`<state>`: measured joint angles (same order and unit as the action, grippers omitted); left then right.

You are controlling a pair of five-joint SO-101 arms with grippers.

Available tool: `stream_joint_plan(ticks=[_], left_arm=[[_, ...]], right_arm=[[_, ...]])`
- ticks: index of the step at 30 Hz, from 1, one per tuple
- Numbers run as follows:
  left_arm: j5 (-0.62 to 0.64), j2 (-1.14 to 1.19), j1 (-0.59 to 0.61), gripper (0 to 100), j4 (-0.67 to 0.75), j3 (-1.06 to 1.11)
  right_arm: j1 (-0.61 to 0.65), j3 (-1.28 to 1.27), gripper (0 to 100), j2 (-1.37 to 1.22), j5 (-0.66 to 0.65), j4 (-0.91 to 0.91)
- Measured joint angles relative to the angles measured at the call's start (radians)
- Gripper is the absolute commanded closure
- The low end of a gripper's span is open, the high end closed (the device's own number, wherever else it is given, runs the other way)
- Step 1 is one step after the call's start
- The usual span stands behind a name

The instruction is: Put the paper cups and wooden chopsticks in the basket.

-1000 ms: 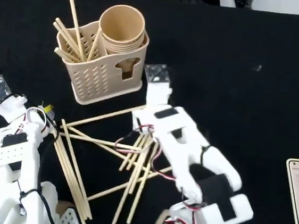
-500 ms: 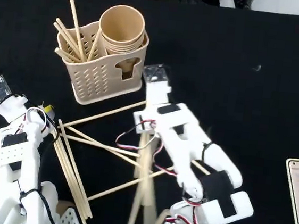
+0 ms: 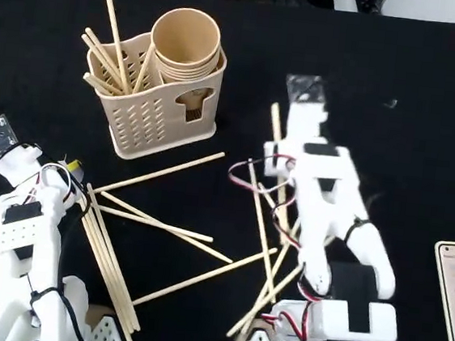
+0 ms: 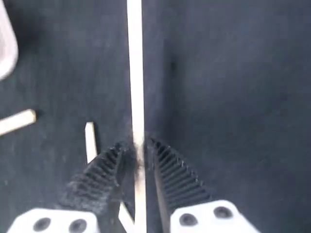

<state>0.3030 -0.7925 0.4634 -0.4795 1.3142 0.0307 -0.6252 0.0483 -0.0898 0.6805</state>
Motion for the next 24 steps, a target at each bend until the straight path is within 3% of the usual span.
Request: stream_joint_plan(ticks=[8, 15, 19, 24], left_arm=[[0.0, 0.0, 0.0, 77, 0.0, 0.0], [0.0, 0.0, 0.0, 77, 0.0, 0.0], [0.0, 0.0, 0.0, 77, 0.0, 0.0], [0.0, 0.0, 0.0, 77, 0.0, 0.0]], right_arm=[[-0.018, 0.107, 98.8, 0.077, 0.0, 0.112], [0.003, 0.224, 98.8, 0.404, 0.0, 0.302], [0.14, 0.242, 98.8, 0.632, 0.0, 0.304], [0.404, 0.242, 98.8, 0.796, 0.017, 0.146]])
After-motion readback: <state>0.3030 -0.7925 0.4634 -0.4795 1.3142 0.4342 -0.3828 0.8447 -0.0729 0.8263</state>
